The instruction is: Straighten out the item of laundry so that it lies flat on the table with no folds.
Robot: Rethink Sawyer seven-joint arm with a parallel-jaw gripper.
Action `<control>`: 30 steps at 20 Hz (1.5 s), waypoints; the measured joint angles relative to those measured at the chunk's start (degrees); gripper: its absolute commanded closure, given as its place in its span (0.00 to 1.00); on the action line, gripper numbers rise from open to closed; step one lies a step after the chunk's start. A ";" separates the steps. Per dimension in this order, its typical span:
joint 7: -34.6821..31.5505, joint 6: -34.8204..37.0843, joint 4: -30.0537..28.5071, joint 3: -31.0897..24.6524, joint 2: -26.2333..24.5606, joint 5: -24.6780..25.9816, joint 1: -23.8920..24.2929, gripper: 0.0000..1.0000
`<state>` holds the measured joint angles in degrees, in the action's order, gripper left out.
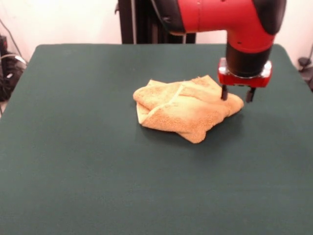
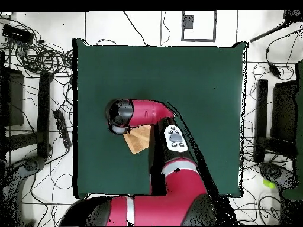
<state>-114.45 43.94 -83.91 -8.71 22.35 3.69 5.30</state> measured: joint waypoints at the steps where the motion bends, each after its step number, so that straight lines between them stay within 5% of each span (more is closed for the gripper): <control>1: 0.00 0.00 0.02 0.00 -0.02 0.02 -0.32 0.00; 30: 0.00 -6.18 -0.28 0.14 -2.26 1.63 -0.40 0.00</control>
<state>-114.45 37.76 -84.19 -8.57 20.08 5.32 4.90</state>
